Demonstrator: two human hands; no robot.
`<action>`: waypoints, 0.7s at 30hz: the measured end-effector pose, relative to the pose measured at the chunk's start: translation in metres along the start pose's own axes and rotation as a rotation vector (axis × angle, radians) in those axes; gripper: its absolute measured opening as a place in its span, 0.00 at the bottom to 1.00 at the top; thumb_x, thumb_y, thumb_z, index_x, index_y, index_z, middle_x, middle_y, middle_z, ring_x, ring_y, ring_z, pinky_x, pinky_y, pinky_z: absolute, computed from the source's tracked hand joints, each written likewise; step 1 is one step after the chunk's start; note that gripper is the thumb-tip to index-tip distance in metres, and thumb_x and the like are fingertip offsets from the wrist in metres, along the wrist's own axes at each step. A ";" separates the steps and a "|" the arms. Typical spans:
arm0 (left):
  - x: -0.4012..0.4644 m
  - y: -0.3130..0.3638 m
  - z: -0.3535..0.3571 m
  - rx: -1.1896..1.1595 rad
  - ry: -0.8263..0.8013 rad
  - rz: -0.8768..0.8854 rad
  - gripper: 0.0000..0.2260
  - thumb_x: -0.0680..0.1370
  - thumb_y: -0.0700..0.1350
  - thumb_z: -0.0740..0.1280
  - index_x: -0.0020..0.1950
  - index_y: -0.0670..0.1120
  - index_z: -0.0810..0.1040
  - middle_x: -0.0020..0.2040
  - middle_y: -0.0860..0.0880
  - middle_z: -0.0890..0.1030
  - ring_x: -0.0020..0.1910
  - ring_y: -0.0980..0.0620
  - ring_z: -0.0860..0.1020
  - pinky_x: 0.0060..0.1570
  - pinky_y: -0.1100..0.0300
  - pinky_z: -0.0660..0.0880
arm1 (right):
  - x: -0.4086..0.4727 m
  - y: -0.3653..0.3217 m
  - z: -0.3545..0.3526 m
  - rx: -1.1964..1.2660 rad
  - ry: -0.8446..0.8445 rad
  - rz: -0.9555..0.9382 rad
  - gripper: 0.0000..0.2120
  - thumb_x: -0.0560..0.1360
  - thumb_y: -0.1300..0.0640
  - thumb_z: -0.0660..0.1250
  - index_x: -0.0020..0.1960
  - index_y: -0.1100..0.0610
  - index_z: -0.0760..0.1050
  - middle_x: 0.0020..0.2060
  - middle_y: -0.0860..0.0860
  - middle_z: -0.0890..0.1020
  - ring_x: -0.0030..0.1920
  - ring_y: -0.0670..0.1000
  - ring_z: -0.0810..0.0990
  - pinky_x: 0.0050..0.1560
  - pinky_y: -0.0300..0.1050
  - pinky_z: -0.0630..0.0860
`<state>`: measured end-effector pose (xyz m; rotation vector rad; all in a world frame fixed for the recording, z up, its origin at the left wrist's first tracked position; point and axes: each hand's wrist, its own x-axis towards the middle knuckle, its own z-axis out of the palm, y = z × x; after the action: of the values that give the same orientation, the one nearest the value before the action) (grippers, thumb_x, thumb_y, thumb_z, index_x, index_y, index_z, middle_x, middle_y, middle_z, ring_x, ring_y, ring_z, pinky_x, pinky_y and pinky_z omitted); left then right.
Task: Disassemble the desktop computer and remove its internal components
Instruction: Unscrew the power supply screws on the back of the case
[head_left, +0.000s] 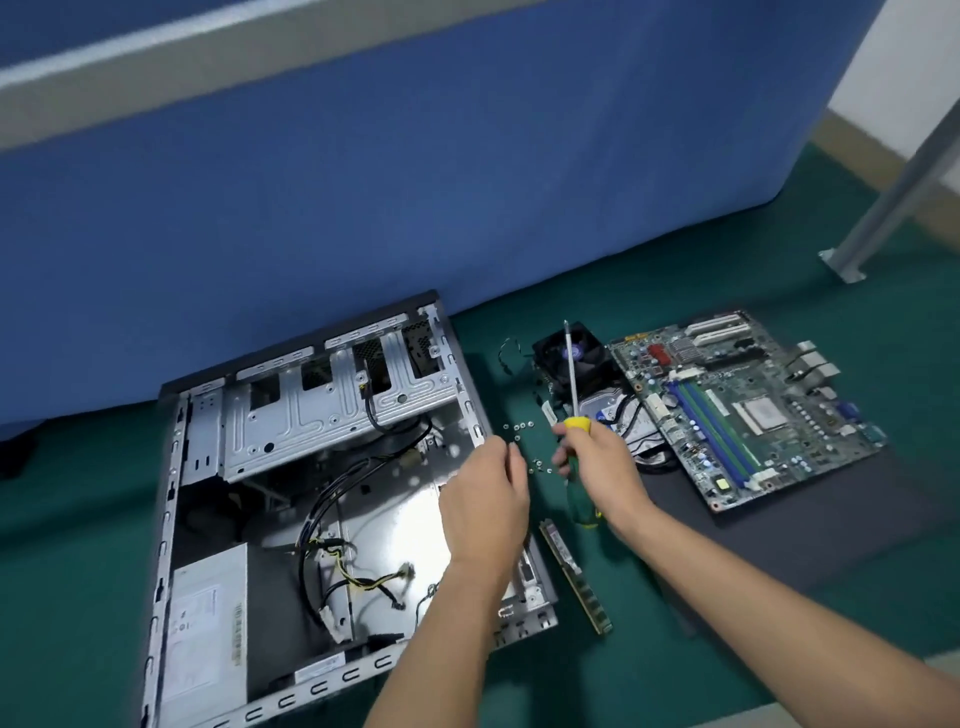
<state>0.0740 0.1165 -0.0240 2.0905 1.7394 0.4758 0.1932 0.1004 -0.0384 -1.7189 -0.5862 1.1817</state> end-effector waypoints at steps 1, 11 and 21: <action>-0.004 -0.001 -0.003 -0.053 -0.012 -0.005 0.17 0.81 0.51 0.55 0.32 0.51 0.61 0.28 0.53 0.68 0.26 0.54 0.66 0.27 0.60 0.59 | -0.015 -0.004 -0.004 0.017 -0.014 -0.016 0.07 0.78 0.60 0.59 0.49 0.57 0.76 0.32 0.50 0.78 0.33 0.49 0.75 0.42 0.47 0.72; -0.071 -0.052 -0.099 -1.020 -0.186 -0.424 0.10 0.77 0.33 0.57 0.44 0.39 0.78 0.27 0.48 0.78 0.20 0.54 0.70 0.20 0.66 0.64 | -0.183 -0.007 0.057 0.126 -0.184 -0.096 0.14 0.80 0.46 0.57 0.49 0.52 0.77 0.26 0.53 0.76 0.21 0.52 0.71 0.23 0.39 0.66; -0.175 -0.178 -0.175 -1.470 -0.239 -0.511 0.17 0.82 0.47 0.52 0.49 0.39 0.76 0.43 0.39 0.84 0.36 0.46 0.82 0.32 0.59 0.79 | -0.301 0.055 0.176 0.061 -0.238 0.000 0.15 0.80 0.50 0.59 0.46 0.61 0.75 0.28 0.54 0.79 0.22 0.51 0.73 0.22 0.39 0.68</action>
<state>-0.1945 -0.0143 0.0382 0.6061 1.0462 0.8917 -0.0987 -0.0859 0.0320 -1.5376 -0.6857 1.4013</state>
